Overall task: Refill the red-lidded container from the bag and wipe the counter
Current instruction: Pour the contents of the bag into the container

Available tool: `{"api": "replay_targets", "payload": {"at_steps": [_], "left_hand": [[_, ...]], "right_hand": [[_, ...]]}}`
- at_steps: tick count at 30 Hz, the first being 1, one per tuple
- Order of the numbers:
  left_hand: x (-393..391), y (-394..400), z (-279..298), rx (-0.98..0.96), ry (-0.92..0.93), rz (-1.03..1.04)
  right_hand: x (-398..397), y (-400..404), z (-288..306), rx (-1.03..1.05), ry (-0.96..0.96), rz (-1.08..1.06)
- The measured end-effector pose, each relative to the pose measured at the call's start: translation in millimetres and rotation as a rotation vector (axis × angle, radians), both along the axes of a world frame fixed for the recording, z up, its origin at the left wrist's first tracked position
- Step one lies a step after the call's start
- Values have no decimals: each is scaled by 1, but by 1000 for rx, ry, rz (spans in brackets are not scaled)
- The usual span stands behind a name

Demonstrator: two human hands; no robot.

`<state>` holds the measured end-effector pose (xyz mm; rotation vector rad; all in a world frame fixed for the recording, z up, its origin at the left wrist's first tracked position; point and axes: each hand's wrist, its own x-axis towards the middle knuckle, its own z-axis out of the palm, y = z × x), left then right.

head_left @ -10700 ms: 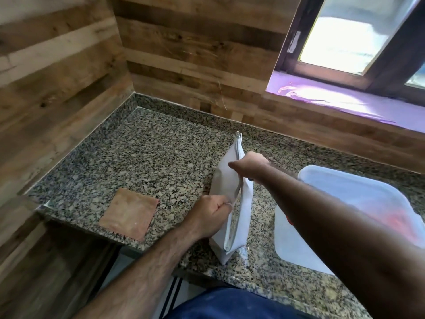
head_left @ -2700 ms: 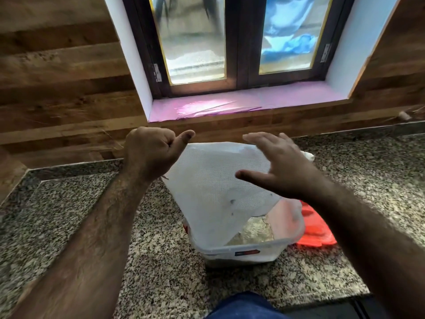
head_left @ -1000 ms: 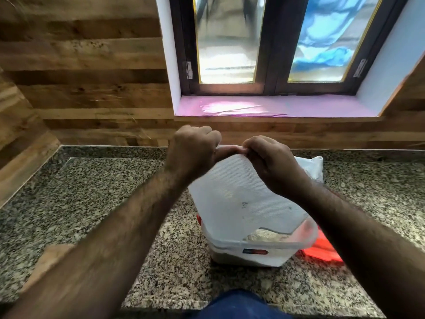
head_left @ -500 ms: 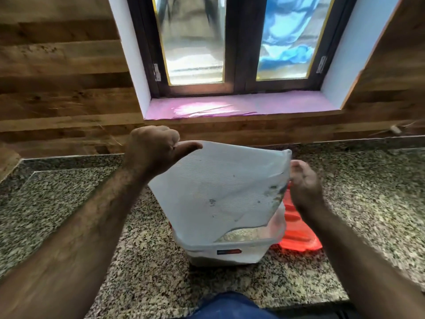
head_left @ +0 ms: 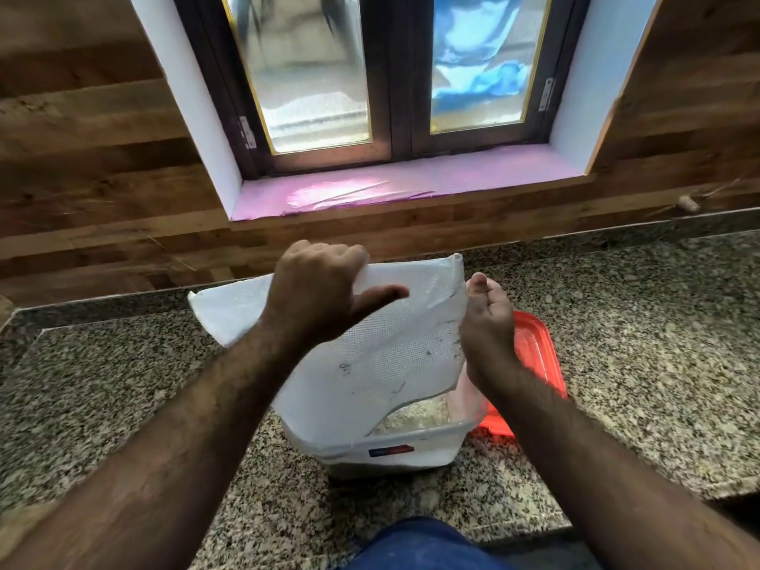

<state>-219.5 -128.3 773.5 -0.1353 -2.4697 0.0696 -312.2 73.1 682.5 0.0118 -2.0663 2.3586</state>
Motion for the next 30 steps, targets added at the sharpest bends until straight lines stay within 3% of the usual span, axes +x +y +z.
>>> {"api": "replay_targets", "payload": {"at_steps": [5, 7, 10, 15, 21, 27, 30], "left_hand": [[-29, 27, 12, -115, -118, -20], [-35, 28, 14, -165, -159, -74], [-38, 23, 15, -216, -74, -164], [-38, 16, 14, -270, 11, -263], [-38, 11, 11, -247, 159, -287], [-38, 6, 13, -191, 141, -287], [-35, 2, 16, -183, 160, -314]], "right_hand": [[12, 5, 4, -66, 35, 140], [12, 10, 8, -38, 170, 185], [6, 16, 20, -2, 385, 175], [-1, 17, 33, 184, 542, 186], [-1, 4, 40, 210, 585, 13], [9, -12, 43, -109, 381, -202], [6, -8, 43, -134, 325, -118]]}}
